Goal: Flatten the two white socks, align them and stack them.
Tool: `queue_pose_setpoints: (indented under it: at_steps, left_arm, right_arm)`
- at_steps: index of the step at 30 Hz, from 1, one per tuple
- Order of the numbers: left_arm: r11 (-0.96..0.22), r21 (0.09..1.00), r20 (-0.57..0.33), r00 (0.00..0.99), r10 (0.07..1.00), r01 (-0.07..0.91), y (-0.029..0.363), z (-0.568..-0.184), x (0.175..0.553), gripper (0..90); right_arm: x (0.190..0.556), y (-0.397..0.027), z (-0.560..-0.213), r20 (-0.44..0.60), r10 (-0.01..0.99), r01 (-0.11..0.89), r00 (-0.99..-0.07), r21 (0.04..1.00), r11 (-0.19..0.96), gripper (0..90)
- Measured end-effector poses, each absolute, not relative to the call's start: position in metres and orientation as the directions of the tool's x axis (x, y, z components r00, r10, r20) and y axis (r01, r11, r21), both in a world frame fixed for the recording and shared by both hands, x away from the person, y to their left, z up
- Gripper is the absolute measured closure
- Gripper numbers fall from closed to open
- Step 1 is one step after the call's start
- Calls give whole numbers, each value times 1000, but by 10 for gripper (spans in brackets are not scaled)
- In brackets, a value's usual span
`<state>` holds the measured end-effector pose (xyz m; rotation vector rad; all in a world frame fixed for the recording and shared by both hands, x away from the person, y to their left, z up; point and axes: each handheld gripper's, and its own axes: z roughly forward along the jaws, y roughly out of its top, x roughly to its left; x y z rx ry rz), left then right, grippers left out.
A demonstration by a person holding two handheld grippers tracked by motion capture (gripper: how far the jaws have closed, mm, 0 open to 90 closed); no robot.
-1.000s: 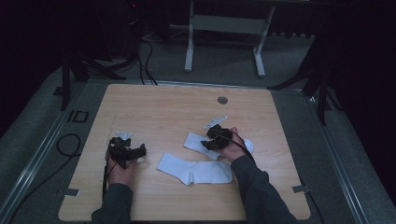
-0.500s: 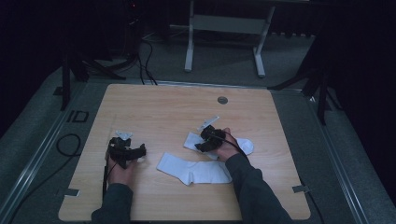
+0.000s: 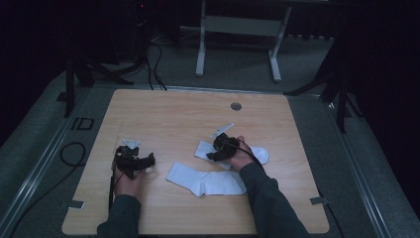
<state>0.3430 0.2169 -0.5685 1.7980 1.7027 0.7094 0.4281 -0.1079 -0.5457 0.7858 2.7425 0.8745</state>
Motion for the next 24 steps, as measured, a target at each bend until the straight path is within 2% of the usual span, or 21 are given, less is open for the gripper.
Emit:
queue_pose_setpoints:
  at_steps: [4,8,10,13,14,24]
  left_arm:
    - [-39,710,0,55,999,703,217,-569,343,141]
    - [-39,710,1,54,999,703,217,-569,343,140]
    - [-38,710,0,54,999,703,217,-569,343,141]
    - [-39,710,1,55,999,703,217,-569,343,141]
    - [-39,710,0,54,999,703,217,-569,343,141]
    - [-38,710,0,54,999,703,217,-569,343,141]
  right_arm:
    - [428,-108,-547,1,521,424,-854,583,693,502]
    - [430,-110,-547,-4,526,422,-850,591,687,576]
    - [431,-111,-547,-7,533,425,-846,594,683,640]
    - [433,-114,-547,-12,557,441,-830,597,670,801]
    - [434,-115,-547,-13,567,447,-824,600,663,821]
    - [429,-128,-532,-10,605,464,-797,630,622,832]
